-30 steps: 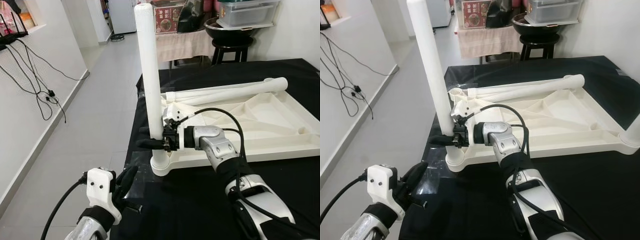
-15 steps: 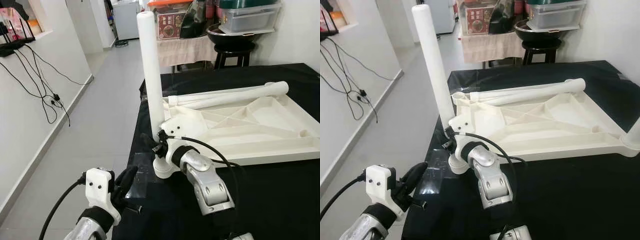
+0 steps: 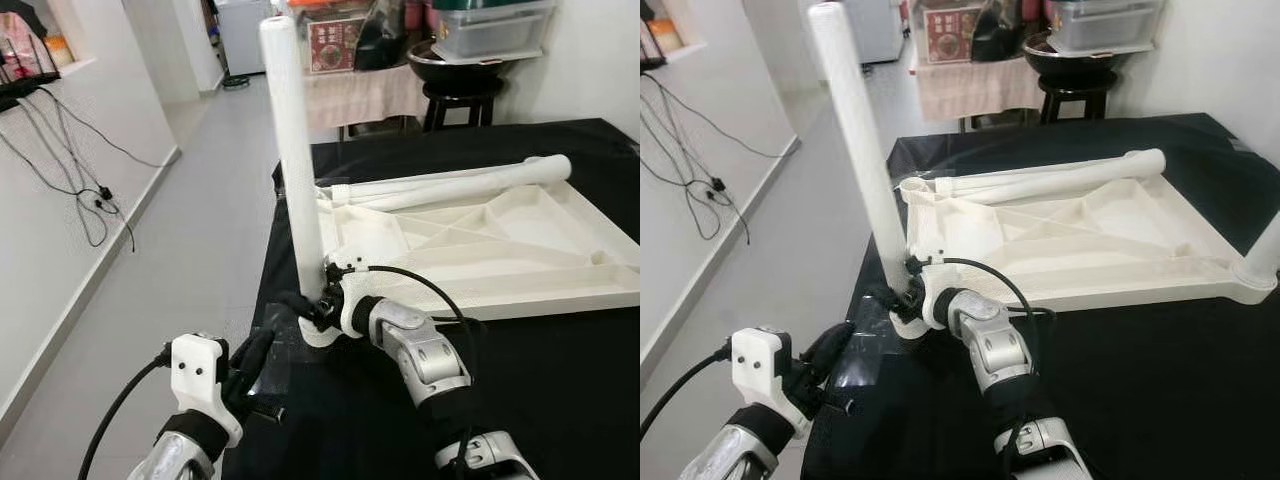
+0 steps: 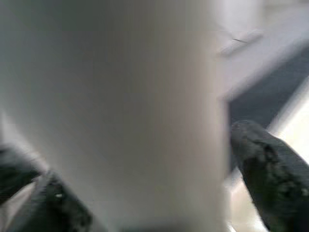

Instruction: Building children table

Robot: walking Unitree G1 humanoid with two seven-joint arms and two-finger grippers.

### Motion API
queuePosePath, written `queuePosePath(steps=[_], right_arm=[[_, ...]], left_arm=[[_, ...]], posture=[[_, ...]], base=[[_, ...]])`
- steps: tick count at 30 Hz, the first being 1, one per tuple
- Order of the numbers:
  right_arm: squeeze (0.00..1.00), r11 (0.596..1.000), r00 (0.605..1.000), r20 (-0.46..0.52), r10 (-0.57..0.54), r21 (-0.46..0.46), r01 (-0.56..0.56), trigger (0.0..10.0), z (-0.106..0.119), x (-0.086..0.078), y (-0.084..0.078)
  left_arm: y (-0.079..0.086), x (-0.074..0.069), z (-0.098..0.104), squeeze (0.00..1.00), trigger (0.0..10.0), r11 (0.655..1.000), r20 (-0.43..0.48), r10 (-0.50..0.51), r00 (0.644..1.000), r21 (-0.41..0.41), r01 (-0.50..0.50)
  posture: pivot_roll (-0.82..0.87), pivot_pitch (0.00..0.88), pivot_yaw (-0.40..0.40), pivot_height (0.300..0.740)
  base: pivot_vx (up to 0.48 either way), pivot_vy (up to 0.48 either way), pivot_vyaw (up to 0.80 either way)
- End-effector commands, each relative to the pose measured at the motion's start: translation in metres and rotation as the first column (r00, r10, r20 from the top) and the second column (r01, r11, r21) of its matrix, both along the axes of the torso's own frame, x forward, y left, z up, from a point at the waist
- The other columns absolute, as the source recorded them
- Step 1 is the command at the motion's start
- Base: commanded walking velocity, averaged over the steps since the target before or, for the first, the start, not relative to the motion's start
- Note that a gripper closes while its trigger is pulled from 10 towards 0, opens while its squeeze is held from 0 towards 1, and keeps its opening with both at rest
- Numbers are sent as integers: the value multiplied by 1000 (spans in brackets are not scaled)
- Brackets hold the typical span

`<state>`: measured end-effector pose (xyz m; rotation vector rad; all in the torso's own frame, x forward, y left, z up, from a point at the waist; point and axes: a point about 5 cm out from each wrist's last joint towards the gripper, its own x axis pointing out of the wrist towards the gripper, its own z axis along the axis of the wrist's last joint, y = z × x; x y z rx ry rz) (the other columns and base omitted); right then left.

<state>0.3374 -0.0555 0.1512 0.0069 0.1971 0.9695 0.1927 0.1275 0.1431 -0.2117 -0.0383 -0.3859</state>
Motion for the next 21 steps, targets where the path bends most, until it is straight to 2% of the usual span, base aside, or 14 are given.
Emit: queuePosePath(steps=[1, 2, 3, 7, 10, 11, 14, 15, 21], right_arm=[[1000, 995, 995, 36, 92, 43, -93, 10000, 13, 0, 7], [965, 980, 978, 72, 194, 32, -197, 10000, 17, -1, 9], [0, 960, 957, 84, 278, 6, -279, 10000, 17, 1, 12], [0, 922, 919, 67, 388, -15, -388, 10000, 18, 8, 16], [0, 914, 914, 23, 405, 1, -405, 10000, 17, 13, 17], [0, 914, 914, 8, 405, 2, -405, 2863, 16, 15, 16], [0, 915, 915, -3, 404, 2, -404, 2863, 15, 16, 15], [0, 911, 911, -8, 413, 4, -413, 0, 14, 16, 13], [0, 909, 909, -5, 416, 18, -416, 0, 10, 17, 1]], left_arm=[[3, 0, -6, 0, 10000, 1000, -28, 12, 1000, 19, -12], [2, 0, -6, 0, 10000, 1000, -28, 11, 1000, 17, -10], [2, 0, -7, 0, 10000, 1000, -29, 10, 1000, 17, -9], [1, 0, -8, 0, 10000, 1000, -31, 10, 999, 19, -9], [1, 0, -9, 0, 10000, 1000, -32, 11, 999, 20, -11], [0, 0, -9, 0, 10000, 1000, -33, 11, 999, 21, -11], [0, 0, -9, 0, 10000, 1000, -33, 11, 999, 20, -11], [0, 0, -9, 0, 10000, 1000, -32, 12, 999, 20, -12], [-1, 0, -9, 0, 10000, 1000, -32, 11, 999, 16, -11]], posture=[[-19, 18, 80, 740], [-12, 11, 79, 740], [-3, 6, 78, 740], [3, 0, 78, 740], [9, 0, 73, 740], [9, 0, 73, 740], [12, 0, 72, 740], [10, 0, 71, 740], [3, 0, 76, 740]], base=[[0, 0, 0], [0, 0, 0], [0, 0, 0], [0, 0, 0], [0, 0, 0], [0, 0, 0], [0, 0, 0], [0, 0, 0], [0, 0, 0]])
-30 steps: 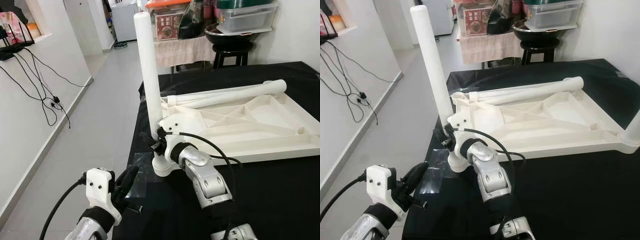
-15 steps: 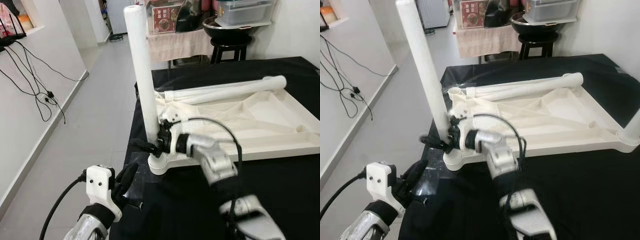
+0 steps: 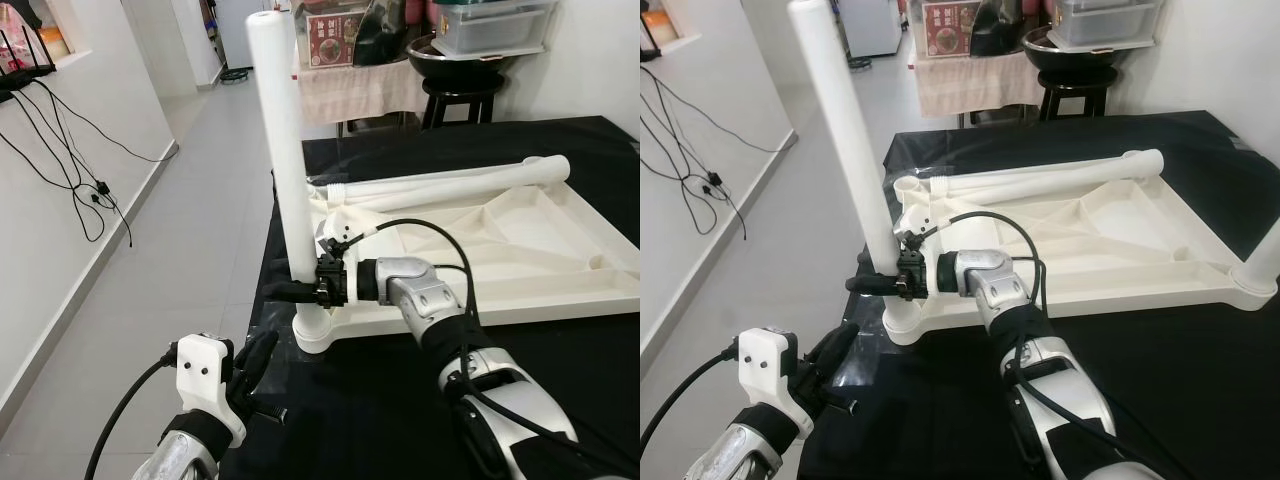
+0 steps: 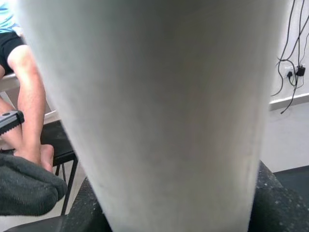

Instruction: Building children table

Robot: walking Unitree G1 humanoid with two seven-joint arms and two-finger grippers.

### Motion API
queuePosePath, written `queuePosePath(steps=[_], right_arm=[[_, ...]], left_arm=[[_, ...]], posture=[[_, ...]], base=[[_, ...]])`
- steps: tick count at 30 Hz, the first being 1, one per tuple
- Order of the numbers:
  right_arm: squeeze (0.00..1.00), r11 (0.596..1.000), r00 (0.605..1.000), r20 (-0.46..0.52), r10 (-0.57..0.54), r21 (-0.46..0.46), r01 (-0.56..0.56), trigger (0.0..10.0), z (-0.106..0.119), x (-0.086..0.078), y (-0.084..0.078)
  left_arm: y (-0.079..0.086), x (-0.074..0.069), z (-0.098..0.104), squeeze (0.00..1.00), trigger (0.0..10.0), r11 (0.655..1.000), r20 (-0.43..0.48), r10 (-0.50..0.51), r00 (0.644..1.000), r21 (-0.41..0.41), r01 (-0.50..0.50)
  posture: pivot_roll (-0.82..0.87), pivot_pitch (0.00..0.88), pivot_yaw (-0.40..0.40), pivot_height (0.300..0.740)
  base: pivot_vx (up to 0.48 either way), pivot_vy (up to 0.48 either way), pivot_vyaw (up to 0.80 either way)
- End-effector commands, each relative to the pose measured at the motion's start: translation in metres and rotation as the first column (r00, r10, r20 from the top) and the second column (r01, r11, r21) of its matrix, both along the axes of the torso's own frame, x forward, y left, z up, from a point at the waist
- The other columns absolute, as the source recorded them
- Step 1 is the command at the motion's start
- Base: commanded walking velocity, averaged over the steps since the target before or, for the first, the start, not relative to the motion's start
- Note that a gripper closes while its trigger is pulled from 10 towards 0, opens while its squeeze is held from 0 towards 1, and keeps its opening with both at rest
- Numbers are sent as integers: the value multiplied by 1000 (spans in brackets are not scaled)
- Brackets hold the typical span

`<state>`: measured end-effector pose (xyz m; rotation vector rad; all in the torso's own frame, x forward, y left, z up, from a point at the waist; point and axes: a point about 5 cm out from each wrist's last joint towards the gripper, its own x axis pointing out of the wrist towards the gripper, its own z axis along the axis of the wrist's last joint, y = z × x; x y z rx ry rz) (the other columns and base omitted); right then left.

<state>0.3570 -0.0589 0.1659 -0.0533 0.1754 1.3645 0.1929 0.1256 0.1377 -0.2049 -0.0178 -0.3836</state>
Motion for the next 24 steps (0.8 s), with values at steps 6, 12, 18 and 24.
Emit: queuePosePath(steps=[6, 12, 18, 24], right_arm=[[0, 1000, 1000, -19, 10, 12, -10, 0, -8, -1, -3], [0, 950, 952, -12, -305, -78, 304, 0, -38, -22, 0], [0, 694, 703, 70, -708, -115, 710, 0, -43, -33, -11], [0, 713, 722, 87, -686, -111, 692, 157, -43, -29, -10]], left_arm=[[0, -1, -3, 0, 10000, 1000, -14, 9, 1000, 4, -9], [2, -1, -2, 0, 10000, 1000, -15, 8, 1000, 0, -8], [7, 0, -2, 0, 10000, 1000, -20, -6, 1000, 11, 7], [10, 0, -1, 0, 10000, 1000, -12, 21, 1000, 20, -20]], posture=[[0, 5, 78, 740], [-21, 51, 77, 740], [-10, 33, 80, 740], [-16, 28, 81, 740]], base=[[0, 0, 0], [0, 0, 0], [0, 0, 0], [0, 0, 0]])
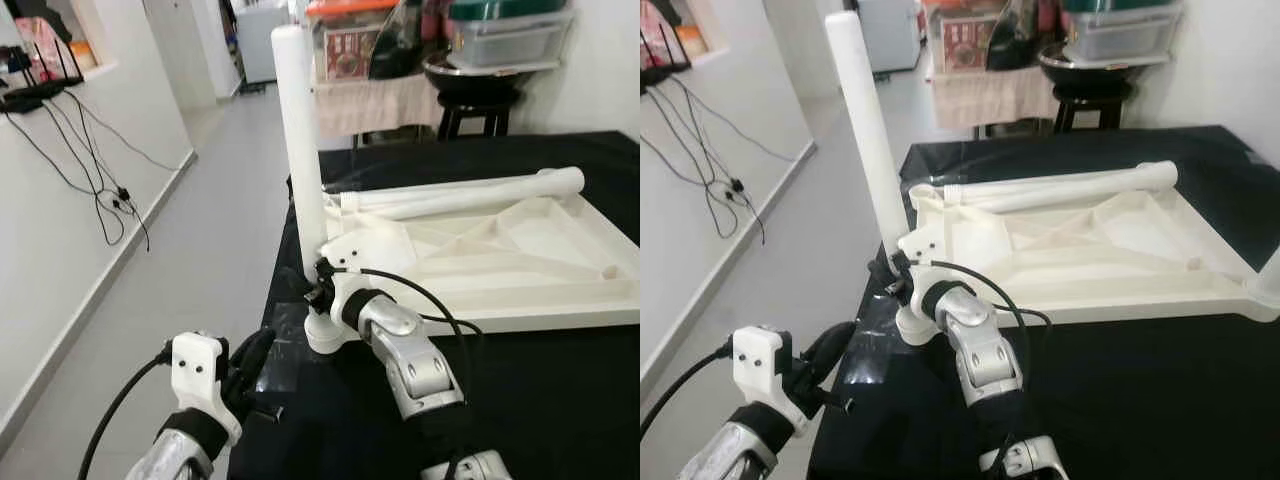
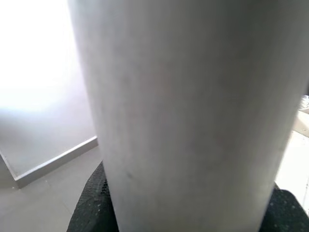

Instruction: Building children table

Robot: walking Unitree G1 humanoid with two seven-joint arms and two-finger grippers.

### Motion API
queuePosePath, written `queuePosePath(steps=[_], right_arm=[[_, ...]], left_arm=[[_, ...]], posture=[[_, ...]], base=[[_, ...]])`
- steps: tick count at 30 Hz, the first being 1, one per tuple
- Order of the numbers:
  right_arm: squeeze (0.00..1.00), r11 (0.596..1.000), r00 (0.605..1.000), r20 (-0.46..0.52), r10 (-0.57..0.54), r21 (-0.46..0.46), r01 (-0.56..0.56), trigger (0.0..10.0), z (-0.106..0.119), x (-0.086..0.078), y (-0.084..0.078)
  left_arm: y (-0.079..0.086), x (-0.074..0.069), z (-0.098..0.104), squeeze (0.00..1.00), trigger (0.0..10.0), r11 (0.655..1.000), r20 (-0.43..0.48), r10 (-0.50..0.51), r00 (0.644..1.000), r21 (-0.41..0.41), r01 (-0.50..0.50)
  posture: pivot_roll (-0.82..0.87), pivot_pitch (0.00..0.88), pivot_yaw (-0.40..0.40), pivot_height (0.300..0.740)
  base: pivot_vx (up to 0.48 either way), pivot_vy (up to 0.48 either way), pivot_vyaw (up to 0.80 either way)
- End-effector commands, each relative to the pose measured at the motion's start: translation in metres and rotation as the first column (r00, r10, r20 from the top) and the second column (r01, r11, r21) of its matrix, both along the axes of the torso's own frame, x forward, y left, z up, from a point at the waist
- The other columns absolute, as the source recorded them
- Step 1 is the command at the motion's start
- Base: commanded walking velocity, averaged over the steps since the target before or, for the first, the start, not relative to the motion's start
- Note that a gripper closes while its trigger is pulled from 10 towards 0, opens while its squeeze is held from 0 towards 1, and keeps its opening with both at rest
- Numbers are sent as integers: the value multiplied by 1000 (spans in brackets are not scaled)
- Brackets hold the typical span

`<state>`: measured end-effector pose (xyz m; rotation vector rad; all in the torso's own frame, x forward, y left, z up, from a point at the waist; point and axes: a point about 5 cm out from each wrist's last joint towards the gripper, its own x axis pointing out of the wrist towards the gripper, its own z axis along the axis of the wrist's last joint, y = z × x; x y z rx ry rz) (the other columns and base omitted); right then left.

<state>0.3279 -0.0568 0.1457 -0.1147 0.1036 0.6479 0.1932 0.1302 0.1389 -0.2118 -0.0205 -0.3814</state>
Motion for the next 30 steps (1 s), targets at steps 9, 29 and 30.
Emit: queuePosePath(steps=[9, 29, 30], right_arm=[[1000, 998, 995, -88, -38, 42, 42, 10000, -5, -18, -26], [0, 989, 993, 5, 120, 81, -120, 10000, 4, -66, -73], [0, 995, 998, 34, 60, 74, -62, 10000, 8, -61, -77]], left_arm=[[11, 10, 0, 0, 10000, 996, -4, 65, 998, 68, -65], [40, 28, 6, 0, 10000, 933, 68, 291, 954, 202, -299], [40, 28, 8, 0, 10000, 919, 95, 296, 950, 241, -311]], posture=[[-46, 34, 86, 740], [-96, 67, 109, 740], [-91, 66, 106, 740]], base=[[0, 0, 0], [0, 0, 0], [0, 0, 0]])
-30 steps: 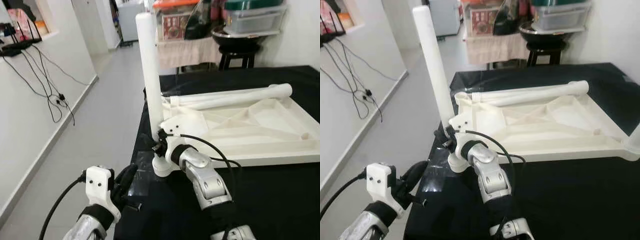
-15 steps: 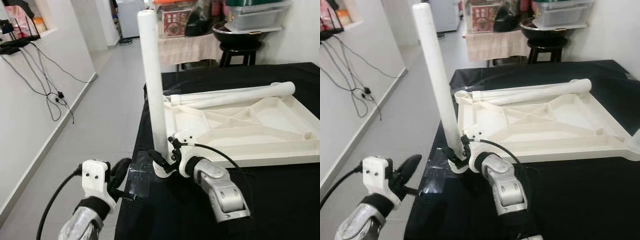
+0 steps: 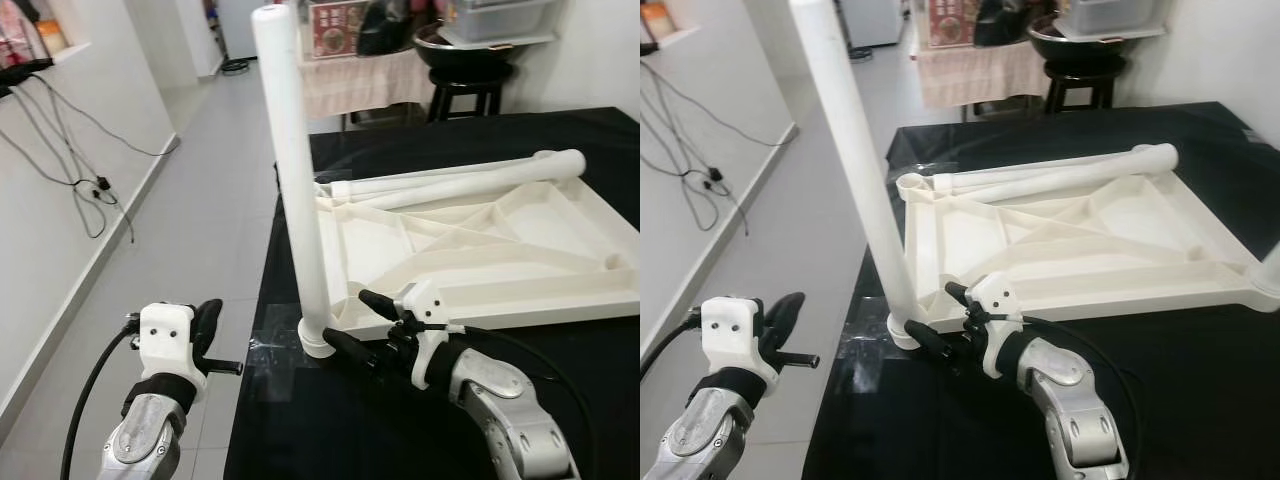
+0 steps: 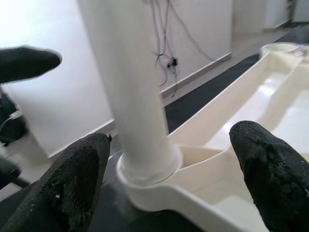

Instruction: Building children table

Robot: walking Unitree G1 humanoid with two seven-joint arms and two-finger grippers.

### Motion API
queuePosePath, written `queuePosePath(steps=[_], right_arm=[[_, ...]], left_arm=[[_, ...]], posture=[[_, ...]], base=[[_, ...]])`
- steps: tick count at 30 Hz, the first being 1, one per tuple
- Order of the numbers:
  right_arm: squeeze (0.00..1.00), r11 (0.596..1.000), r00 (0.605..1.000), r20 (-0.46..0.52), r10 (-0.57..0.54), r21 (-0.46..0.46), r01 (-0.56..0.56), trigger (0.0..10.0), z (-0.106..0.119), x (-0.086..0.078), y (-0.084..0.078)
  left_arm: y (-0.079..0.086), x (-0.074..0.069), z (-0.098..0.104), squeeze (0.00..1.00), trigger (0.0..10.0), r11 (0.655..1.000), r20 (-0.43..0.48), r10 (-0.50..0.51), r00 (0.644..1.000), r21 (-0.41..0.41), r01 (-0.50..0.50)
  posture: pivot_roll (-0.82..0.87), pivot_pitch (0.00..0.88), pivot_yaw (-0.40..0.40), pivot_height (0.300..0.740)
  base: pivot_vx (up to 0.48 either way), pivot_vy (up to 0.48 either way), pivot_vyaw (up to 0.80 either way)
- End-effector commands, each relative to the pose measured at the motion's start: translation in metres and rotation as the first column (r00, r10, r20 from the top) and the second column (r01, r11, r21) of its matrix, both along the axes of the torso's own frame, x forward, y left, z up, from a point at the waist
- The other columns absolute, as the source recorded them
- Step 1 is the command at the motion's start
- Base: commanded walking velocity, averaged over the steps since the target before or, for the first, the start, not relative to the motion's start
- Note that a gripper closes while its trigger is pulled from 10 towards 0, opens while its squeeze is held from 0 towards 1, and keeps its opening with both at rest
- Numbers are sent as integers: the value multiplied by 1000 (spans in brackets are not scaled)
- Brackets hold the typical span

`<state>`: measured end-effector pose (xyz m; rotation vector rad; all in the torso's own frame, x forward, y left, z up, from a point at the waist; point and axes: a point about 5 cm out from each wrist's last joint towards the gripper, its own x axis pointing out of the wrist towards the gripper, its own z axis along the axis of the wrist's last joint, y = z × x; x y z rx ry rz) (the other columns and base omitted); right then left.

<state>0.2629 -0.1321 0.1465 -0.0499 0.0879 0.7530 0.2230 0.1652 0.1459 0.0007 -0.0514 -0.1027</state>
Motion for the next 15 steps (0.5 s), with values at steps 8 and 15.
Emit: queuePosePath(steps=[8, 15], right_arm=[[0, 991, 987, 90, -132, -15, 133, 10000, 10, 15, -3], [0, 996, 997, -7, -82, 19, 82, 10000, -9, -2, 7]], left_arm=[[7, -1, 1, 0, 10000, 982, 38, 69, 997, 172, -75], [0, -12, -11, 0, 10000, 990, -43, 37, 998, 136, -30]], posture=[[-80, 61, 91, 740], [-81, 63, 74, 740]], base=[[0, 0, 0], [0, 0, 0]])
